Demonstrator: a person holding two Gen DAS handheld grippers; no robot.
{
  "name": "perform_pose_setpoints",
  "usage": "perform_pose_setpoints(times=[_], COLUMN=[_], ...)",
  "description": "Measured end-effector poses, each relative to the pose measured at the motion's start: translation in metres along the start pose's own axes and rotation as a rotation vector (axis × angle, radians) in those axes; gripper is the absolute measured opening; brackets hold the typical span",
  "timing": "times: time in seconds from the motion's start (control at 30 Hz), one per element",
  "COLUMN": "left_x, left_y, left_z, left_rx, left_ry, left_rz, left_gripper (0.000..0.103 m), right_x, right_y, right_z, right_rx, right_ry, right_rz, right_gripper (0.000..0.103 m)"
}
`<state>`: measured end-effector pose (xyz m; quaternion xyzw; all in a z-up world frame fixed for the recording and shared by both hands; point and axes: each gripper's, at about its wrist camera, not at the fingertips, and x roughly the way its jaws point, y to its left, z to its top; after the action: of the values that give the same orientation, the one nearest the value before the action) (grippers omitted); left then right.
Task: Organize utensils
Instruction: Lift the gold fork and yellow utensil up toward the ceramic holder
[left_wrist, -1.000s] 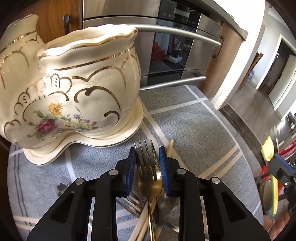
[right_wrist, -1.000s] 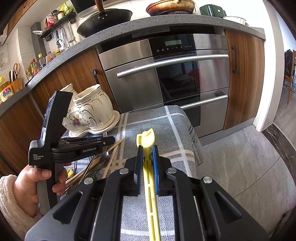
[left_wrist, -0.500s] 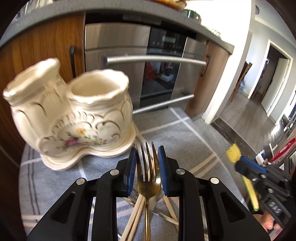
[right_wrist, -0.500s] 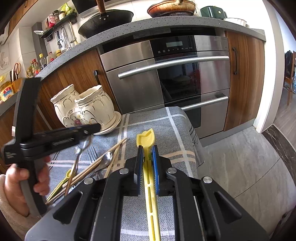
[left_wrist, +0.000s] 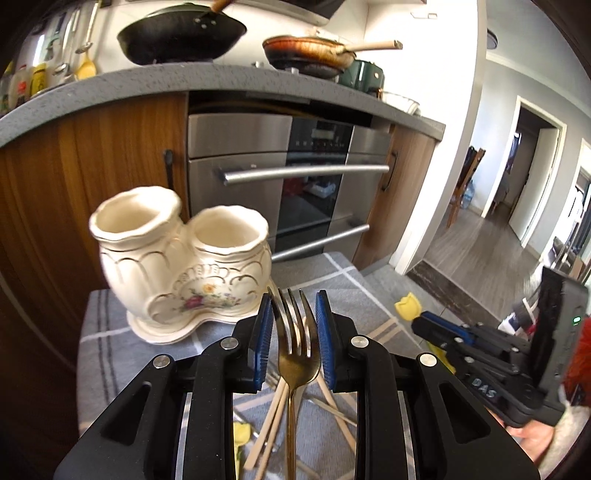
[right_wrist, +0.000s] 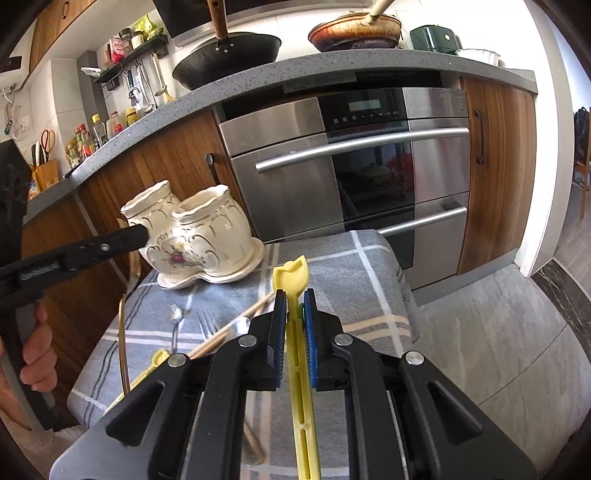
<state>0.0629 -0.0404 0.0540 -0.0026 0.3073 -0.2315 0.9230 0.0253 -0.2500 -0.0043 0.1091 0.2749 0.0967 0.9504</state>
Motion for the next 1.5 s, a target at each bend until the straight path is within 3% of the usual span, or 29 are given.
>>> perform_pose_setpoints(times=[0.37, 0.8, 1.4, 1.5], left_x=[-0.050, -0.098, -0.129, -0.132], left_y=[0.016, 0.007, 0.004, 0.004], left_z=[-0.003, -0.021, -0.030, -0.033], left_rx=[-0.040, -0.043, -0.057, -0.055], left_ry=[-0.051, -0.091, -0.067, -0.058], left_rz=[-0.017, -0.027, 0.012, 0.003], left_gripper=[0.024, 0.021, 0.018, 0.009], right_x=[-0.002, -0.012, -0.033, -0.035], right_y=[0.031, 0.041, 0.049, 0.053], right_z=[0.000, -0.002, -0.004, -0.005], right_rx=[-0.029, -0.055, -0.071, -0.075], right_ry=[-0.025, -0.058, -0.094, -0.097], right_rz=[0.032, 0.032, 0.086, 0.099], right_gripper=[0.010, 0.010, 0.010, 0.010])
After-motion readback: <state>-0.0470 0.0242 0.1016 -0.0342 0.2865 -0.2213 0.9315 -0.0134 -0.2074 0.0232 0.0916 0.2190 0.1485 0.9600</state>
